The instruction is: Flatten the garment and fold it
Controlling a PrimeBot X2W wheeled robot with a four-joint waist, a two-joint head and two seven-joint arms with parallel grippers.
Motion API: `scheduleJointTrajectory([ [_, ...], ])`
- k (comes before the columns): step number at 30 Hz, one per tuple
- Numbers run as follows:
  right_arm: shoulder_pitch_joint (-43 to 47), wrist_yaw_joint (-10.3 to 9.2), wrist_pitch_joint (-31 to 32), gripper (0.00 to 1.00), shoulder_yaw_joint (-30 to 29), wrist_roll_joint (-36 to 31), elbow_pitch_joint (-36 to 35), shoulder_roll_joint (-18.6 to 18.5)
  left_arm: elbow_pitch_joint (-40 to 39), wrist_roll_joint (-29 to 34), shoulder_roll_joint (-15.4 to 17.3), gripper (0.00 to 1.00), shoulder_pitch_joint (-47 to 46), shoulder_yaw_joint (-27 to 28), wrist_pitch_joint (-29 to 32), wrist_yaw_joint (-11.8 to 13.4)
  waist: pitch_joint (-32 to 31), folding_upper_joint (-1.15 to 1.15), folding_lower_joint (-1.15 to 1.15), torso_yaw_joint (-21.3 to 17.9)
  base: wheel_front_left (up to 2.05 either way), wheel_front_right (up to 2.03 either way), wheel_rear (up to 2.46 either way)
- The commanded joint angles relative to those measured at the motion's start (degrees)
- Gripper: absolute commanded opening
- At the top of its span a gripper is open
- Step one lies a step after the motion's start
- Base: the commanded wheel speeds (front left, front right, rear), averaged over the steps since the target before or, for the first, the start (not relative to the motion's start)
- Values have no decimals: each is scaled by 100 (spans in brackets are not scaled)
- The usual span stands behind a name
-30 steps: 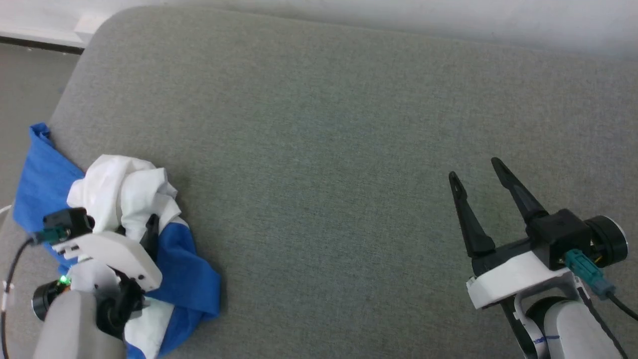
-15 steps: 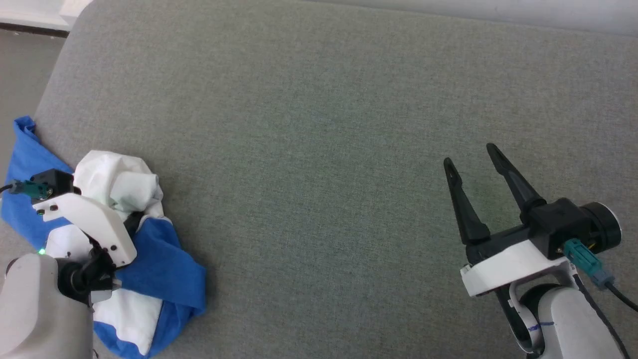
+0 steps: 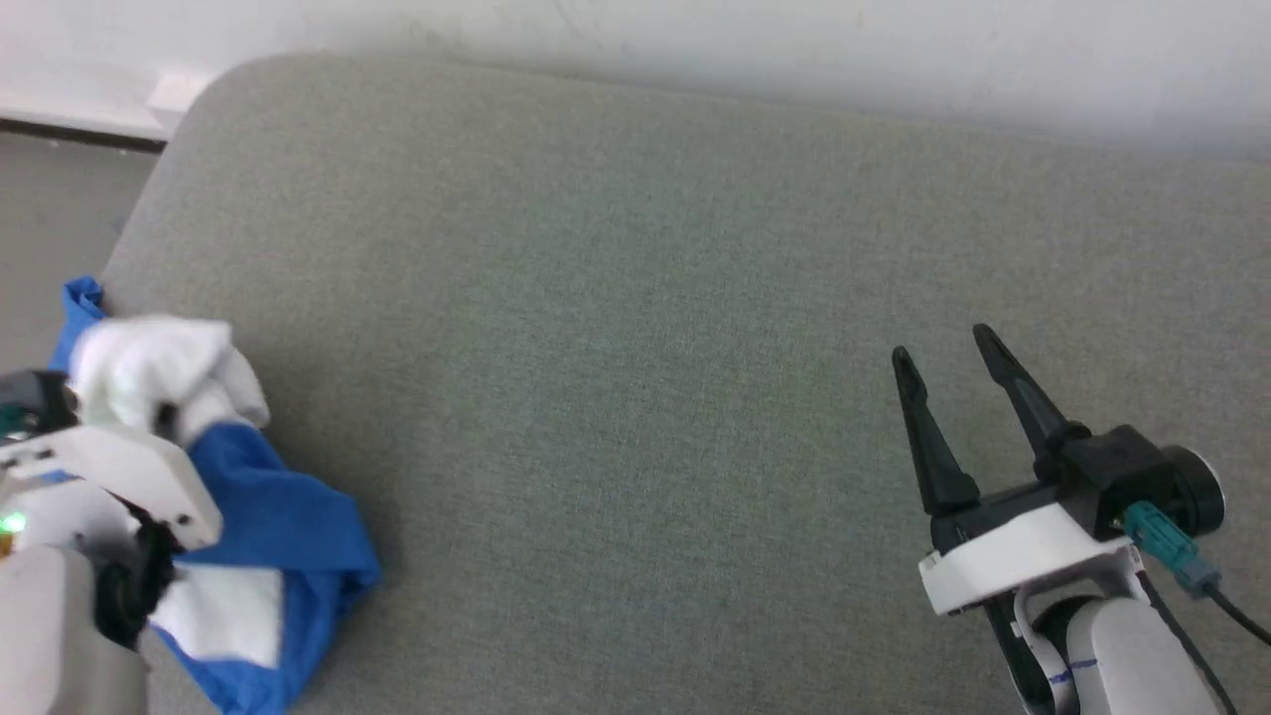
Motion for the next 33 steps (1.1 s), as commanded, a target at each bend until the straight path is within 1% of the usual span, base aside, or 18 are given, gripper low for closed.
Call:
scheduleJointTrajectory([
  [1, 64, -5, -51, 100, -19, 45, 20, 13, -122, 92, 84, 0, -9, 42, -150, 46, -315, 0, 0, 2, 0, 0, 0],
  [4, 169, -5, -102, 100, -71, 106, 69, 22, -523, 361, 248, 0, 21, 35, -721, 114, -523, 0, 0, -28, 0, 0, 0],
  [8, 273, -5, -158, 100, -122, 256, 108, 25, -1059, 642, 359, 0, -2, 16, -1418, 210, -716, 0, 0, -127, 0, 0, 0],
  [12, 346, -5, -177, 100, -149, 314, 119, 26, -1574, 794, 360, 0, -37, -28, -1936, 267, -871, 0, 0, -360, 0, 0, 0],
  [16, 410, -5, -158, 100, -200, 333, 85, 26, -2044, 844, 254, 0, -62, -157, -2188, 278, -975, 0, 0, -707, 0, 0, 0],
  [20, 435, -5, -132, 100, -264, 338, 71, 26, -2551, 877, 42, 0, -116, -399, -2312, 293, -1028, 0, 0, -1152, 0, 0, 0],
  [25, 477, -5, -98, 100, -377, 353, 28, 26, -2901, 818, -311, 0, -327, -900, -2356, 147, -1020, 0, 0, -1728, 0, 0, 0],
  [29, 434, -5, -90, 100, -404, 376, -26, 27, -3068, 740, -706, 0, -544, -1403, -2303, 25, -883, 0, 0, -2206, 0, 0, 0],
  [33, 402, -5, -122, 100, -482, 415, -47, 27, -3196, 619, -1130, 0, -665, -1822, -2287, -30, -672, 0, 0, -2564, 0, 0, 0],
])
